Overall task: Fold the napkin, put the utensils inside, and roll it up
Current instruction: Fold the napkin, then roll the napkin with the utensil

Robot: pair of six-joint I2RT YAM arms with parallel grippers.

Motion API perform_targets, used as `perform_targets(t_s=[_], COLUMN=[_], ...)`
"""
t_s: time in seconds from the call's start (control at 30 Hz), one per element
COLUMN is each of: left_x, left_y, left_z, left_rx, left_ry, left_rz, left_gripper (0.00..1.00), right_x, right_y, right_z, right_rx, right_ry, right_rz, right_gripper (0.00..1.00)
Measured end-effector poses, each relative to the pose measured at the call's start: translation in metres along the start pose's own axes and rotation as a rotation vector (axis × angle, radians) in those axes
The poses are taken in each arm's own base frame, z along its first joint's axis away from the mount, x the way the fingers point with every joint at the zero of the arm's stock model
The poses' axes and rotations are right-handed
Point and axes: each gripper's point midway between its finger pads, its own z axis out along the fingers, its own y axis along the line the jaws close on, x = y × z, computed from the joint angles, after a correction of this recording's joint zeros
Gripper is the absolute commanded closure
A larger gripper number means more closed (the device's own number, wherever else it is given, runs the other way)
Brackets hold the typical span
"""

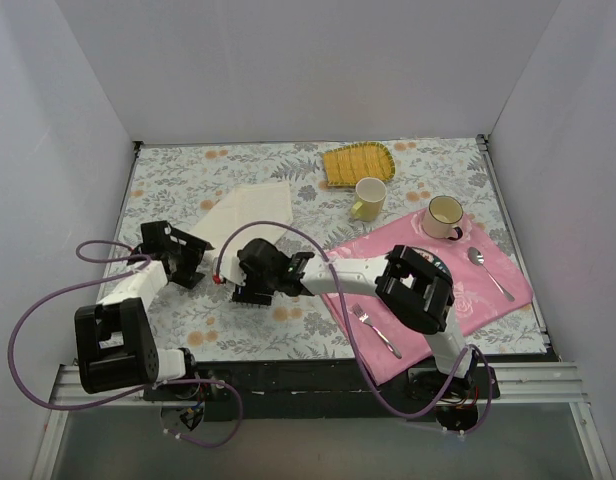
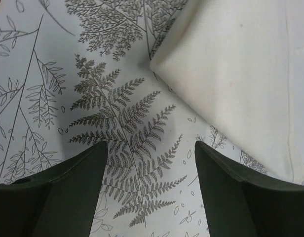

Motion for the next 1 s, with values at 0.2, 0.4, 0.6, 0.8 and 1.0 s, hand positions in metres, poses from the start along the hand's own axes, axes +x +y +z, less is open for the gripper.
perform_targets(t_s=[0.2, 0.4, 0.6, 0.8, 1.0], left_x=[-0.022, -0.028, -0.039, -0.038, -0.038], left_y=[-0.014, -0.009, -0.004, 0.005, 0.006], left_z=[-0.011, -0.024, -0.035, -0.036, -0.036], left_rx=[-0.050, -0.079, -0.103, -0.141, -0.145], left_ry=[-0.056, -0.108, -0.175, -0.176, -0.175], left_rz=[-0.043, -0.075, -0.099, -0.112, -0.116], left_gripper=[0.23, 0.21, 0.20, 0.20, 0.20], right_x=[0.004, -0.005, -0.017, -0.027, -0.032], right_y=[0.004, -0.007, 0.001, 0.001, 0.002], right_z=[0.012, 0.020, 0.029, 0.039, 0.047], right_rx=[0.064, 0.177, 0.192, 0.205, 0.201], right_ry=[-0.061, -0.124, -0.159, -0.188, -0.205], right_rz=[-0.230, -0.414, -0.503, -0.546, -0.575], right_gripper=[0.22, 0.26, 0.30, 0.39, 0.43])
